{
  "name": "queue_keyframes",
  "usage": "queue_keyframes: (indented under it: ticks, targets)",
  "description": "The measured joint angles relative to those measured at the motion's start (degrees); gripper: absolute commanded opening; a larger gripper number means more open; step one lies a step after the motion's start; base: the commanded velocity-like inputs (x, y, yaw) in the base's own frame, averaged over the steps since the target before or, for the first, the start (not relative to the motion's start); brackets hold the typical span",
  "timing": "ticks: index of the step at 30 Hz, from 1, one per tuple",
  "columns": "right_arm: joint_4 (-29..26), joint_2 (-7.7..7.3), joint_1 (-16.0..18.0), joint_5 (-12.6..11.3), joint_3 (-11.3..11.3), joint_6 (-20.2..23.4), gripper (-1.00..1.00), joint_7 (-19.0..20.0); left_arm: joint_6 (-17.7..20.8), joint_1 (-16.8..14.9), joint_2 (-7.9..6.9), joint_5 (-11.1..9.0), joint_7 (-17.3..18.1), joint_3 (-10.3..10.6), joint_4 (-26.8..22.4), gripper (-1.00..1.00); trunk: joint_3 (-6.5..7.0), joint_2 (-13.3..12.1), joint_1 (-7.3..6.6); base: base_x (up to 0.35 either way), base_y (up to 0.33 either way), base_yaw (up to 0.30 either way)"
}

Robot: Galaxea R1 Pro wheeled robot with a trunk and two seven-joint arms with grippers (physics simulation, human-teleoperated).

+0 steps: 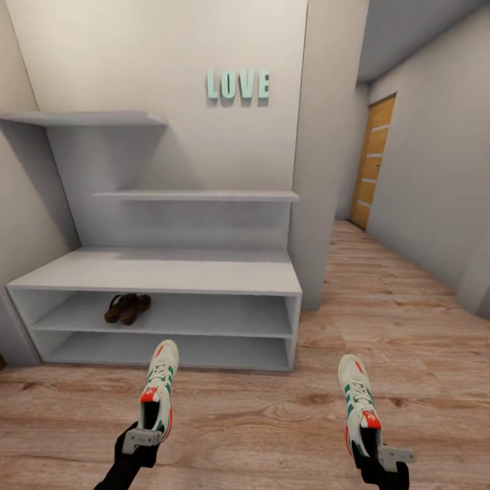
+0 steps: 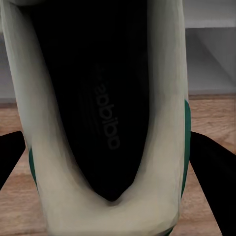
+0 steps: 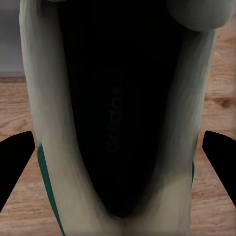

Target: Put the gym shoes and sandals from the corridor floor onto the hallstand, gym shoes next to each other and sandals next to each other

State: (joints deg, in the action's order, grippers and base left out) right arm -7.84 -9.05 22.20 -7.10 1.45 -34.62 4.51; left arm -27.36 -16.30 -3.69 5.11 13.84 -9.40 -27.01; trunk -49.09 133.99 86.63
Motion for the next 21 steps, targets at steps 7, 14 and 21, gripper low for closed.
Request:
queue_keyframes:
  ticks: [7,14,21]
  targets:
    - [-0.2,-0.09,0.0,0.0,0.0,0.0,-1.00,0.1,0.3,0.0,0.13,0.0,-0.2,0.0,0.0,-1.00,0.00,0.0,0.00,0.000,0.000,-0.003]
    - [-0.3,-0.02,0.0,0.0,0.0,0.0,-1.00,0.0,0.4,0.0,0.00,-0.2,-0.3,-0.1,0.0,-1.00,0.00,0.0,0.00,0.000,0.082,0.000]
    - [-0.2,0.00,0.0,0.0,0.0,0.0,-1.00,0.0,0.4,0.0,-0.05,-0.4,-0.3,-0.1,0.0,-1.00,0.00,0.0,0.00,0.000,0.268,0.000]
